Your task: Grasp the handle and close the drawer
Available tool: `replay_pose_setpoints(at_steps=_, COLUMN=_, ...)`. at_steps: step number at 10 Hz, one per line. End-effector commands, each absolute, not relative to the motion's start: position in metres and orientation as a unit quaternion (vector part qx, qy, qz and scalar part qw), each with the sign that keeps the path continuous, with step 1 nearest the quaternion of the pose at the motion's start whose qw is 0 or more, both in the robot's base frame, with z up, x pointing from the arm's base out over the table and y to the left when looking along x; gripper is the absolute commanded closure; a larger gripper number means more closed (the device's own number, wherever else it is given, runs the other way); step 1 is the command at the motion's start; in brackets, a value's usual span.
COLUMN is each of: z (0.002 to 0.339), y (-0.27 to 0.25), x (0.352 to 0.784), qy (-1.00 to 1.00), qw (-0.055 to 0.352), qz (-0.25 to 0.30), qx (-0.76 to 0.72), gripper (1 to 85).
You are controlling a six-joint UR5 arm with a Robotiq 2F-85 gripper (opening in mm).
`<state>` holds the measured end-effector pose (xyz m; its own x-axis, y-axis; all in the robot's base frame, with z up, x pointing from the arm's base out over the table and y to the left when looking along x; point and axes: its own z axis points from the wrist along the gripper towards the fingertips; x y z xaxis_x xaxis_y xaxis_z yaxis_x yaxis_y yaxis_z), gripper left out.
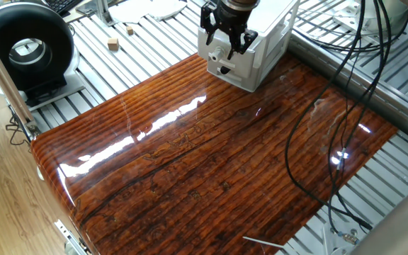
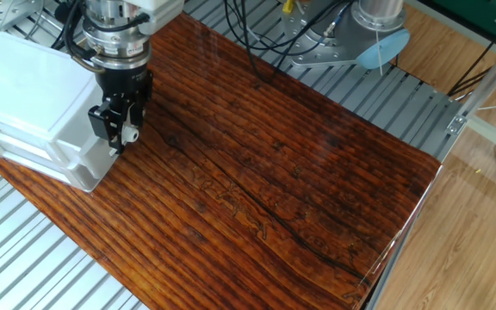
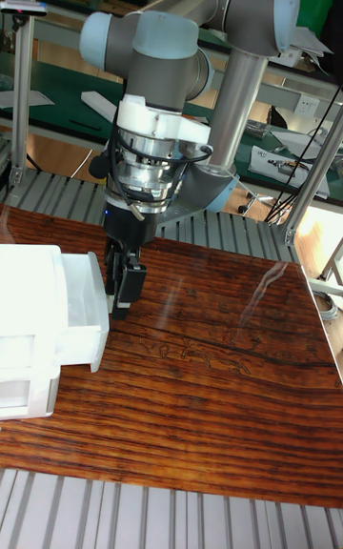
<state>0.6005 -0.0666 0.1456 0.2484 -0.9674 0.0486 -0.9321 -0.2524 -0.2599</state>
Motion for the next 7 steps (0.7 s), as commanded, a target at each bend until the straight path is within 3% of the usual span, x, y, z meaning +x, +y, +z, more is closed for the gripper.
replay_pose_setpoints(at_steps=1, z=0.1415, y=-0.0637, x=0.6037, qy=0.61, qw=0.099, qz=-0.098, qx=-0.78, gripper=27.3)
replay_pose_setpoints(at_steps=7, z=0.1425, y=-0.0641, x=0.6032, qy=0.614, qw=0.101, qz=-0.096, qx=-0.777, gripper=36.0)
